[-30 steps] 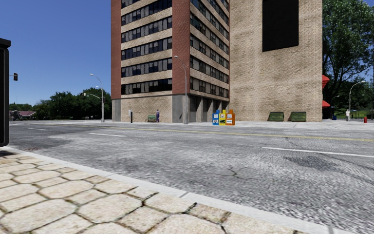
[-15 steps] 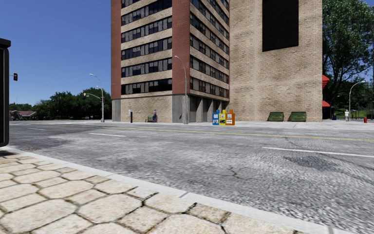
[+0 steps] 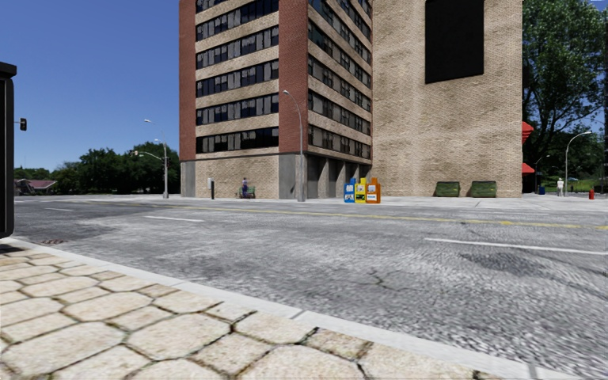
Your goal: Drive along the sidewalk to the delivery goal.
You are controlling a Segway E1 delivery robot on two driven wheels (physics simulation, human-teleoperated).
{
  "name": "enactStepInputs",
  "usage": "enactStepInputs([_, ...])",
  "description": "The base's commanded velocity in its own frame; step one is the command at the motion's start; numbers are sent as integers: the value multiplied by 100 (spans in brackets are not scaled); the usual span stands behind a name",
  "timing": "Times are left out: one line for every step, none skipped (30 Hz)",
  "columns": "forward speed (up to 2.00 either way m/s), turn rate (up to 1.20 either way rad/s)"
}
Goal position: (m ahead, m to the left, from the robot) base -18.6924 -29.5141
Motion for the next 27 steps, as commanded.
enactStepInputs([-70,-38])
enactStepInputs([-73,-45])
enactStepInputs([-74,-50])
enactStepInputs([-74,-50])
enactStepInputs([-74,-52])
enactStepInputs([-74,-52])
enactStepInputs([-74,-52])
enactStepInputs([-74,-52])
enactStepInputs([-74,-52])
enactStepInputs([-75,-52])
enactStepInputs([-76,-52])
enactStepInputs([-77,-52])
enactStepInputs([-77,-52])
enactStepInputs([-77,-52])
enactStepInputs([-77,-52])
enactStepInputs([-77,-52])
enactStepInputs([-77,-52])
enactStepInputs([-76,-52])
enactStepInputs([-76,-52])
enactStepInputs([-76,-52])
enactStepInputs([-76,-52])
enactStepInputs([-76,-52])
enactStepInputs([-76,-52])
enactStepInputs([-76,-52])
enactStepInputs([-76,-52])
enactStepInputs([-76,-52])
enactStepInputs([-76,-52])
